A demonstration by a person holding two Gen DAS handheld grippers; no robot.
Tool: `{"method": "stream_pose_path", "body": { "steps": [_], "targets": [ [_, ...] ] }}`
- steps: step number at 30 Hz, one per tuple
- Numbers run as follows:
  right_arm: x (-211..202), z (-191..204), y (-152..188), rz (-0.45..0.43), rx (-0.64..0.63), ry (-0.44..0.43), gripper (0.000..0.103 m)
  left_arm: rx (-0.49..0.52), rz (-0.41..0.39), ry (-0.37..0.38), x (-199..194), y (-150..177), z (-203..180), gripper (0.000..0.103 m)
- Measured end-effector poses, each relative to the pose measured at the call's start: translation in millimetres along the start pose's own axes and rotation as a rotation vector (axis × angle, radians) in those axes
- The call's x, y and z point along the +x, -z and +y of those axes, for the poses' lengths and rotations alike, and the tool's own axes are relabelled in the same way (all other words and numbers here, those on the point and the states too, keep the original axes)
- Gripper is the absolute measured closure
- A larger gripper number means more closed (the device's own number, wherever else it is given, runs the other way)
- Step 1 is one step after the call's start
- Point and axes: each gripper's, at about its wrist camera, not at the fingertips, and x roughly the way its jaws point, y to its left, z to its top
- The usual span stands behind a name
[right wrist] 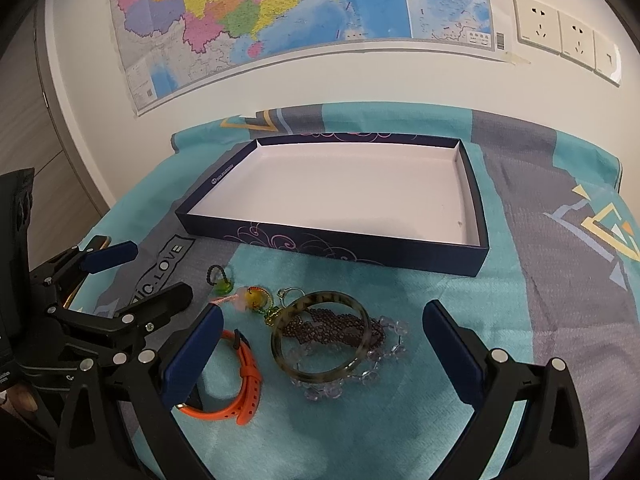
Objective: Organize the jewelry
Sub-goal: 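Move both tools toward the jewelry lying beside the dark blue box, then grasp the orange watch band with the left tool while the right tool grasps the tortoiseshell bangle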
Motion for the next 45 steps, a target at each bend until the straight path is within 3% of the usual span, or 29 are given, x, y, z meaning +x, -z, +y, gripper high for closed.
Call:
{"method": "stream_pose_path", "body": {
  "steps": [19, 22, 28, 33, 35, 42, 45],
  "targets": [
    [0, -2, 3, 0.012, -0.007, -0.001, 0.010, 0.031, 0.012, 0.039, 1, 3, -6, 0.006],
    [1, -6, 5, 0.023, 0.001, -0.003, 0.017, 0.045, 0.017, 0.055, 1, 5, -8, 0.006],
    [4, -16, 12, 0.061, 0.033, -0.009, 0.043, 0.062, 0.023, 0.098, 1, 7, -10, 0.006],
    [4, -20, 15, 0.080, 0.042, -0.018, 0.072, 0.097, 0.013, 0.133, -4, 10, -14, 0.009],
    [3, -20, 17, 0.087, 0.042, -0.020, 0.075, 0.109, 0.015, 0.153, -5, 11, -16, 0.018],
    [2, -21, 17, 0.099, 0.036, -0.014, 0.090, 0.153, 0.047, 0.256, -4, 16, -24, 0.034],
    [1, -23, 17, 0.102, 0.037, -0.014, 0.091, 0.174, 0.062, 0.285, -3, 19, -29, 0.044]
  ]
}}
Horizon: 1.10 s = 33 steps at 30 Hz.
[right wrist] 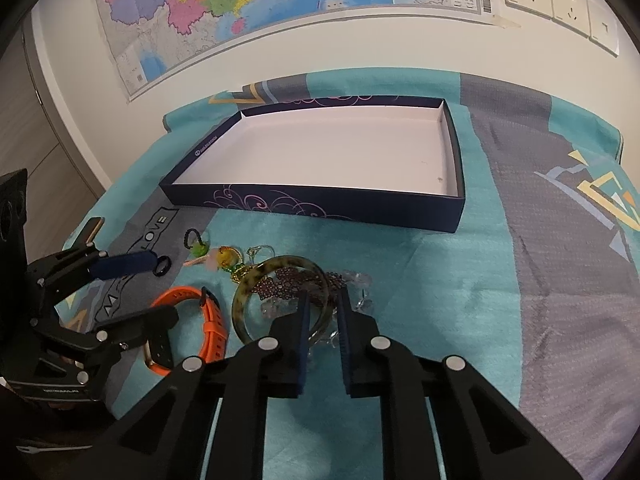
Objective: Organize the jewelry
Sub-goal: 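Grasp the orange watch band with the left tool while the right tool grasps the tortoiseshell bangle, then lower the watch band into the box with the left tool while the right tool lowers the bangle in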
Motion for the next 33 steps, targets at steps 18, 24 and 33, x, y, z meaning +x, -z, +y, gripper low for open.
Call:
{"method": "stream_pose_path", "body": {
  "steps": [18, 24, 33],
  "targets": [
    [1, -7, -1, 0.017, -0.022, 0.004, 0.097, -0.017, 0.096, 0.077, 21, -1, 6, 0.090],
    [-8, -10, -5, -0.006, -0.016, -0.018, 0.096, -0.048, 0.088, 0.079, 15, -4, 13, 0.095],
    [-19, -14, -17, -0.050, -0.005, -0.074, 0.096, -0.104, 0.028, 0.086, -3, -21, 31, 0.094]
  ]
}}
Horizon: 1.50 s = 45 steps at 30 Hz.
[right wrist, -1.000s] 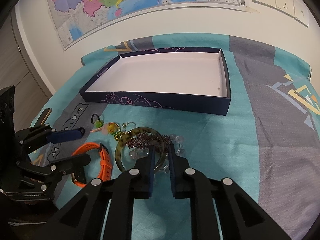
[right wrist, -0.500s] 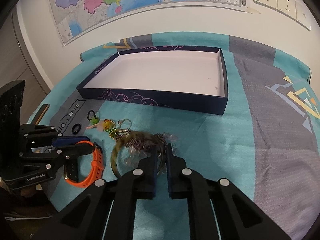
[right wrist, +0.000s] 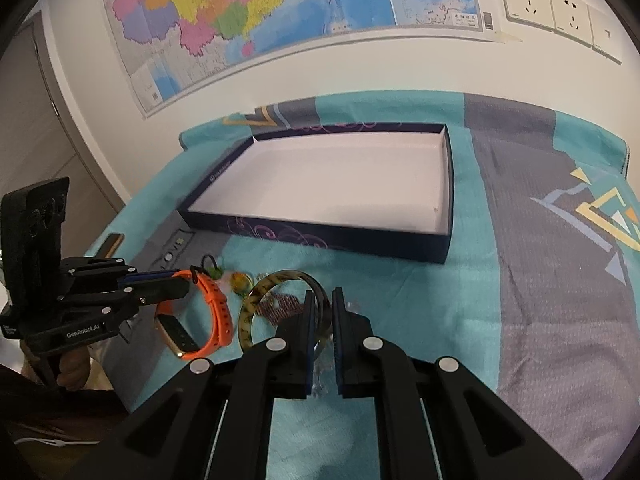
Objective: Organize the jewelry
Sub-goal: 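Lower the watch band into the box with the left tool while the right tool lowers the bangle in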
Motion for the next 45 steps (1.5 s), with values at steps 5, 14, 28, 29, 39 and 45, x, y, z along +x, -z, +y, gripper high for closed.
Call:
{"method": "stream_pose_path", "body": {
  "steps": [5, 14, 28, 29, 39, 45],
  "targets": [
    [-1, -3, -20, -0.035, -0.018, 0.001, 0.096, -0.026, -0.035, -0.007, -6, -17, 11, 0.094],
    [17, -12, -73, -0.083, -0.064, 0.037, 0.096, -0.057, -0.105, -0.062, -3, -67, 35, 0.094],
    [92, -47, -142, -0.032, -0.008, 0.056, 0.096, -0.203, -0.061, -0.088, 57, -133, 86, 0.094],
    [97, -48, -145, -0.026, -0.009, 0.059, 0.096, -0.212, -0.058, -0.090, 62, -137, 88, 0.094],
    [138, -56, -161, 0.037, 0.019, 0.091, 0.096, -0.306, -0.003, -0.110, 104, -153, 111, 0.094],
    [150, -59, -167, 0.057, 0.044, 0.101, 0.096, -0.339, 0.022, -0.125, 120, -156, 120, 0.094]
  ]
}}
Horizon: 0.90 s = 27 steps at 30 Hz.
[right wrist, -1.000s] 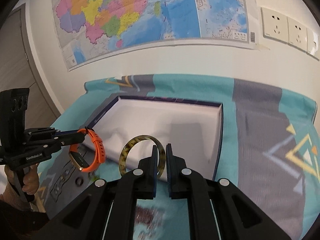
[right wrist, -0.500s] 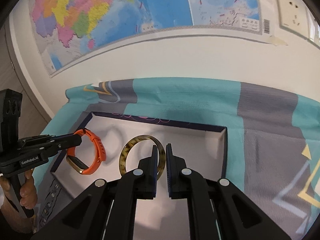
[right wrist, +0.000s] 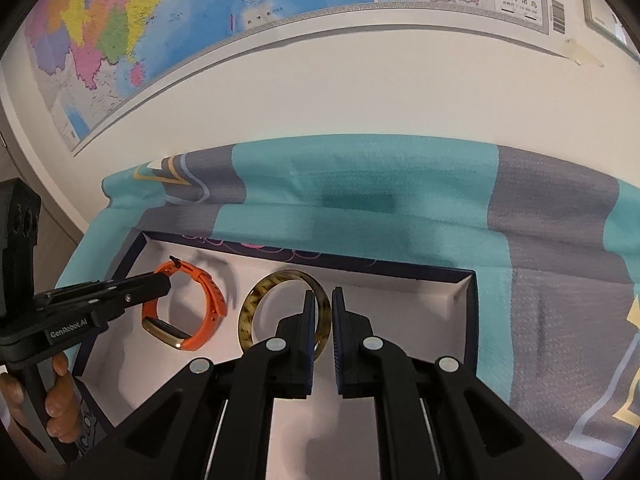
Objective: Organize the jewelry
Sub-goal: 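Lower the watch band into the box with the left tool while the right tool lowers the bangle in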
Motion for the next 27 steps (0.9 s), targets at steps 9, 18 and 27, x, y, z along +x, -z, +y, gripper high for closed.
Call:
{"method": "stream_pose_path", "body": {
  "steps": [9, 18, 27],
  "targets": [
    [5, 1, -4, 0.005, 0.000, 0.060, 0.095, -0.015, 0.042, -0.014, 14, -1, 0, 0.093],
    [-27, 5, 9, -0.054, -0.029, 0.025, 0.086, 0.002, -0.004, -0.035, -7, 4, 0, 0.068],
    [-98, 27, 61, -0.110, -0.157, -0.092, 0.070, 0.133, -0.149, -0.051, -77, 38, -14, 0.051]
  ]
}}
